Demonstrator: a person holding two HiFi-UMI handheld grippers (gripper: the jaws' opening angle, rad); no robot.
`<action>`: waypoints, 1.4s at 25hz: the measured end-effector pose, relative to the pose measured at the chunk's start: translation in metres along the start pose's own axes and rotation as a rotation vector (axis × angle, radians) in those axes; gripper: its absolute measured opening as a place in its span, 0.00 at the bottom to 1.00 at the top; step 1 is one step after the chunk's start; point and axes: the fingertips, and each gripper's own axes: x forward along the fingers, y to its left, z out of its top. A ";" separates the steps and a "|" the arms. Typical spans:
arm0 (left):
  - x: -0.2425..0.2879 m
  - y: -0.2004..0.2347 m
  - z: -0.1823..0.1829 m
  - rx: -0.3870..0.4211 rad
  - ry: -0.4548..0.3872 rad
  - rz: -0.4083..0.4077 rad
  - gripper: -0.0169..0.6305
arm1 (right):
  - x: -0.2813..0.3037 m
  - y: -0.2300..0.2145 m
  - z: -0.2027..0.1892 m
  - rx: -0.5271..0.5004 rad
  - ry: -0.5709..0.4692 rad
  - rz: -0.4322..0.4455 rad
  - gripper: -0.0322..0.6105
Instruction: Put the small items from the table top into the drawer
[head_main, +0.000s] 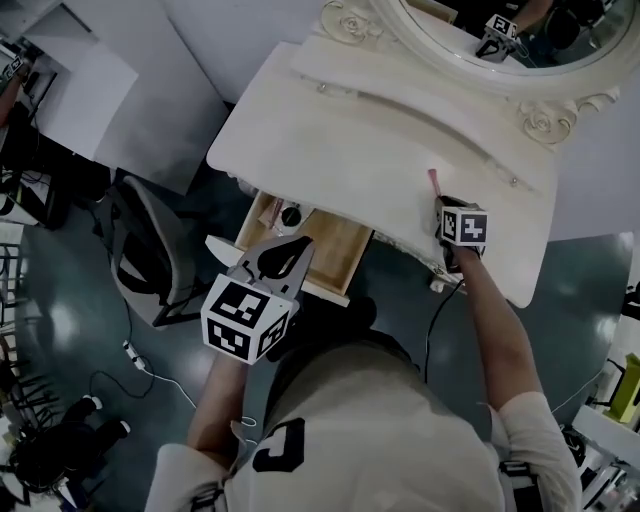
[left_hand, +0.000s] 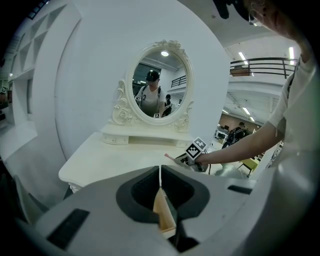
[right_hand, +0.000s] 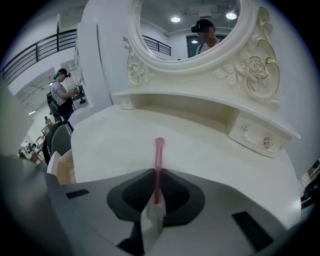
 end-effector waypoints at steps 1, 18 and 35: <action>-0.002 0.000 0.000 0.002 -0.003 0.001 0.13 | -0.001 0.002 0.000 0.005 -0.004 0.002 0.14; -0.032 0.007 -0.007 -0.003 -0.049 -0.002 0.13 | -0.043 0.135 0.043 -0.112 -0.160 0.237 0.14; -0.062 0.049 -0.022 -0.049 -0.063 0.014 0.13 | -0.033 0.264 0.022 -0.229 -0.082 0.452 0.14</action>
